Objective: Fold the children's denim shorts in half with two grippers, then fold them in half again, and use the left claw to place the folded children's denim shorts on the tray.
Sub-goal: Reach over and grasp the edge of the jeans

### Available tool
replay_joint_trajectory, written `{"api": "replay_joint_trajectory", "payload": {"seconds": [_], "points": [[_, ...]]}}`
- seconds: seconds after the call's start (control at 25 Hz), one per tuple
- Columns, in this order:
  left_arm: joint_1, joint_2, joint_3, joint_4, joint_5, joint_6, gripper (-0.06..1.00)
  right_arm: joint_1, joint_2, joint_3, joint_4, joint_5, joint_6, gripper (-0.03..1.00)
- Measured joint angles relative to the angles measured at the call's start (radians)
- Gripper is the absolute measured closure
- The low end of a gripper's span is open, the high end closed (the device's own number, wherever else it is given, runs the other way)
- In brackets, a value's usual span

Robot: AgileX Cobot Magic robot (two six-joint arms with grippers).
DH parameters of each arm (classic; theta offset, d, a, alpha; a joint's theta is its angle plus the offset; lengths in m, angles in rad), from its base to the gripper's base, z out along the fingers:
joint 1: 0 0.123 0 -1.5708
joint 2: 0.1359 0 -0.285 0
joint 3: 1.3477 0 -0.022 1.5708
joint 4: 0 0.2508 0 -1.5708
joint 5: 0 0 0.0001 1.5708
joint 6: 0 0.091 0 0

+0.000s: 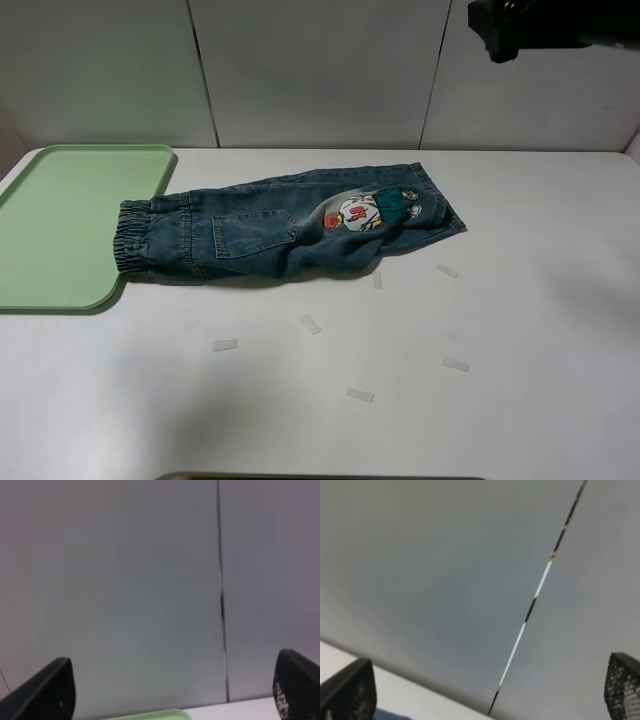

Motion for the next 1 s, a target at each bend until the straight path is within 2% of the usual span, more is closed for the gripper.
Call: {"api": "replay_joint_trajectory", "payload": {"seconds": [0.12,0.24,0.44,0.56,0.6,0.72,0.76,0.8,0.84,1.0], "points": [[0.000,-0.151,-0.005,0.000,0.130,-0.001,0.16,0.000,-0.090,0.000,0.002,0.055,0.017,0.27],[0.000,-0.300,-0.052,0.000,0.317,-0.001,0.16,0.000,-0.173,-0.001,0.003,0.123,0.038,0.27],[0.000,-0.484,-0.204,0.000,0.652,-0.001,0.16,0.000,-0.308,-0.001,0.003,0.197,0.045,0.27],[0.000,-0.536,-0.301,0.000,0.832,-0.001,0.16,0.022,-0.425,-0.001,0.006,0.251,0.045,0.27],[0.000,-0.536,-0.301,0.000,0.832,-0.001,0.16,0.033,-0.454,-0.001,0.008,0.271,0.045,0.27],[0.000,-0.553,-0.381,-0.014,0.992,-0.001,0.16,0.079,-0.529,-0.001,0.010,0.333,0.045,0.27],[0.000,-0.554,-0.405,-0.031,1.052,-0.001,0.16,0.093,-0.557,-0.001,0.010,0.350,0.045,0.27],[0.000,-0.554,-0.442,-0.068,1.169,-0.001,0.16,0.093,-0.557,-0.001,0.010,0.350,0.045,0.27],[0.000,-0.556,-0.457,-0.085,1.234,-0.001,0.16,0.121,-0.605,-0.001,0.010,0.401,0.045,0.27],[0.000,-0.556,-0.493,-0.102,1.441,-0.019,0.16,0.138,-0.705,-0.001,0.018,0.509,0.045,0.27]]}}
